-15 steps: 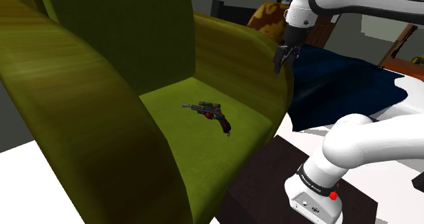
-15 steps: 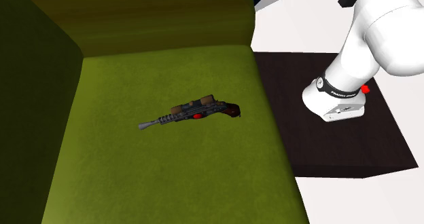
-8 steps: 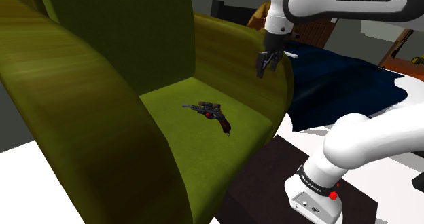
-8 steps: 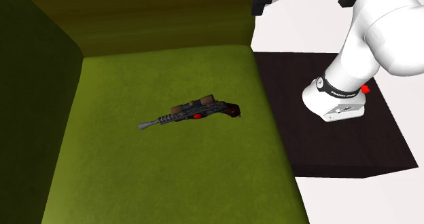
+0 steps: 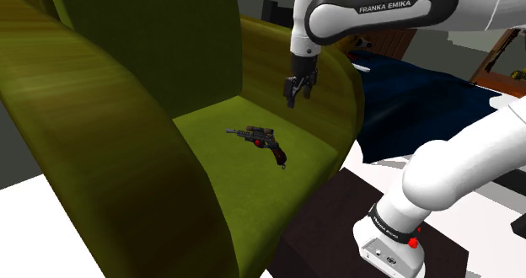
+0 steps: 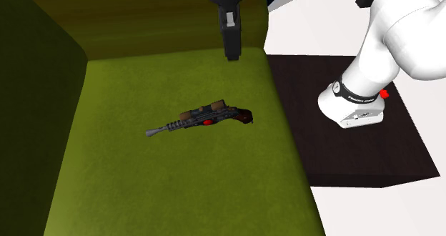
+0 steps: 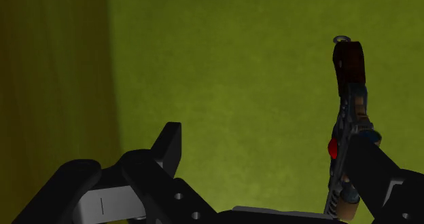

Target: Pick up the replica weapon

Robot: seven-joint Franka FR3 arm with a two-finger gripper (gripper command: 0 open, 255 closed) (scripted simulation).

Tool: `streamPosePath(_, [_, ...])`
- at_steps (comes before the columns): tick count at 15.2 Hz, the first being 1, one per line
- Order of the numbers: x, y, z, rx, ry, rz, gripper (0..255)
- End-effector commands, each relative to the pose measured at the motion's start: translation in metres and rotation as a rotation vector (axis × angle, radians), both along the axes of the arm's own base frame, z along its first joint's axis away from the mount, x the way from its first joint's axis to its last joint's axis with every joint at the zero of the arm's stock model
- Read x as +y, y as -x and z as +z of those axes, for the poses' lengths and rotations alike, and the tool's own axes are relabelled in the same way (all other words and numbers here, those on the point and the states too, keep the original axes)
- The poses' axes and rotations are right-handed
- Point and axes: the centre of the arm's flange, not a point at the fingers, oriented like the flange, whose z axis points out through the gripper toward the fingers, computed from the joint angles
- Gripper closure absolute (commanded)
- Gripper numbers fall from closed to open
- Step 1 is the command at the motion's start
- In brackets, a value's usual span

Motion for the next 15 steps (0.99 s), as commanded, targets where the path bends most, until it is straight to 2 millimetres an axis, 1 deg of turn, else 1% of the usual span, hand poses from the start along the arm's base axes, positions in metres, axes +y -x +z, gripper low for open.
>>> streamPosePath(1, [0.014, -0.020, -0.016, 0.016, -0.006, 0.016, 0])
streamPosePath(11, [0.093, -0.101, -0.094, 0.097, -0.034, 0.094, 0])
streamPosePath(12, [0.099, -0.107, -0.099, 0.102, -0.036, 0.100, 0])
streamPosePath(15, [0.099, -0.107, -0.115, 0.102, -0.036, 0.100, 0])
